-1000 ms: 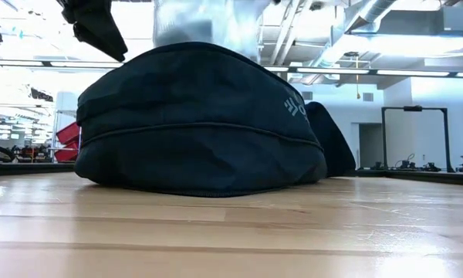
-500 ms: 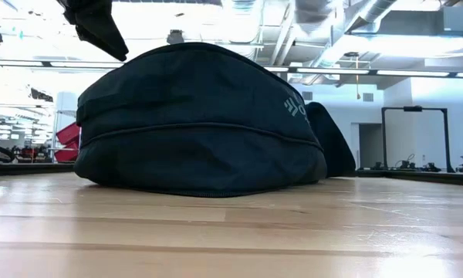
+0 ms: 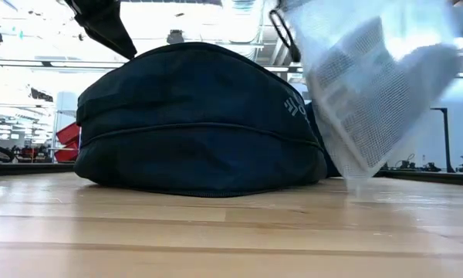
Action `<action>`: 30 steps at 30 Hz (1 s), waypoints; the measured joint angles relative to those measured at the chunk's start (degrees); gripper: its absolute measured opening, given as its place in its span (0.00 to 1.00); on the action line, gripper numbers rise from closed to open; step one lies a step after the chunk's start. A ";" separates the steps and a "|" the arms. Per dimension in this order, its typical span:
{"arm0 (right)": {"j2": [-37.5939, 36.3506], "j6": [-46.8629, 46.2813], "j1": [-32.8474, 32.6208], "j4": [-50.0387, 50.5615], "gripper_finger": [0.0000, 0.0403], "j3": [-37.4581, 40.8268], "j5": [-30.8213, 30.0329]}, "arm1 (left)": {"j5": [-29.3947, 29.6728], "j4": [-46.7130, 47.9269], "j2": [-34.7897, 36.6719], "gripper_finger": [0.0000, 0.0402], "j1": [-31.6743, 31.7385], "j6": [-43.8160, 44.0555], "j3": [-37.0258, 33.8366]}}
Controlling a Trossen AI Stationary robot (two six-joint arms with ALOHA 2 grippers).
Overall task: Unpack backpack
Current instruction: Remove the white zip bag from the dark blue backpack
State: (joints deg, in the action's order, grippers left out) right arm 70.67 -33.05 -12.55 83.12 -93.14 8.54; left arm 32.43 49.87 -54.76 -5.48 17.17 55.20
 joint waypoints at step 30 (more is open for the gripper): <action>8.91 -1.47 11.26 -0.32 0.36 24.48 -5.83 | -1.11 -0.44 0.00 0.52 5.59 -1.25 0.00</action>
State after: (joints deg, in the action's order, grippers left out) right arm 79.58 -34.51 -1.29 82.80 -68.66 2.71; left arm 31.32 49.43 -54.76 0.11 15.93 55.20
